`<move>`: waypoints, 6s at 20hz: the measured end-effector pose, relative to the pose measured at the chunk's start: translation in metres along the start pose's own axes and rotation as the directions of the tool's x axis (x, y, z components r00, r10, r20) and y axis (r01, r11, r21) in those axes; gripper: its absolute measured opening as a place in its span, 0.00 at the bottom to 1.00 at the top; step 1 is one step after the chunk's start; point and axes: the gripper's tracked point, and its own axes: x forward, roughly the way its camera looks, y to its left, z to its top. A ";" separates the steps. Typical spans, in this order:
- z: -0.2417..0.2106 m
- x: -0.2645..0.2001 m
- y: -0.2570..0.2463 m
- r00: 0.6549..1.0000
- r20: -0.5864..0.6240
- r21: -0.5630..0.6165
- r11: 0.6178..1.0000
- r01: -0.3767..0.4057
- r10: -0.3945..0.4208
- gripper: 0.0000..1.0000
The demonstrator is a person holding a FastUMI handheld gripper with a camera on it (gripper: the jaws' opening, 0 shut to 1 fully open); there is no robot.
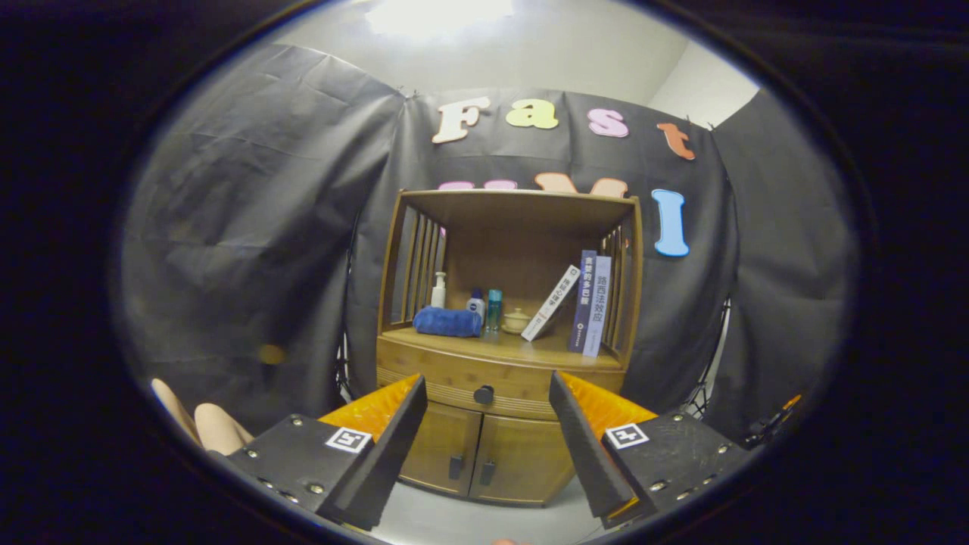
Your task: Pull open the drawer, take out the items inside it, and place them on the countertop above the cabinet.
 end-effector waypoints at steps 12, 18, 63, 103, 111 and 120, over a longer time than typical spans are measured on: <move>-0.097 0.147 0.002 0.994 -0.086 0.006 0.998 0.070 -0.069 0.97; -0.140 0.211 0.017 0.985 -0.158 -0.074 0.996 0.057 -0.068 0.97; -0.196 0.125 0.030 0.937 -0.338 0.016 0.995 0.096 -0.085 0.25; -0.118 0.238 0.036 0.789 -0.613 -0.083 0.990 -0.113 0.038 0.99; -0.200 0.228 0.024 0.480 -0.877 -0.114 0.975 -0.189 -0.009 0.99; -0.221 0.217 0.031 0.232 -0.973 -0.037 0.980 -0.198 0.010 0.98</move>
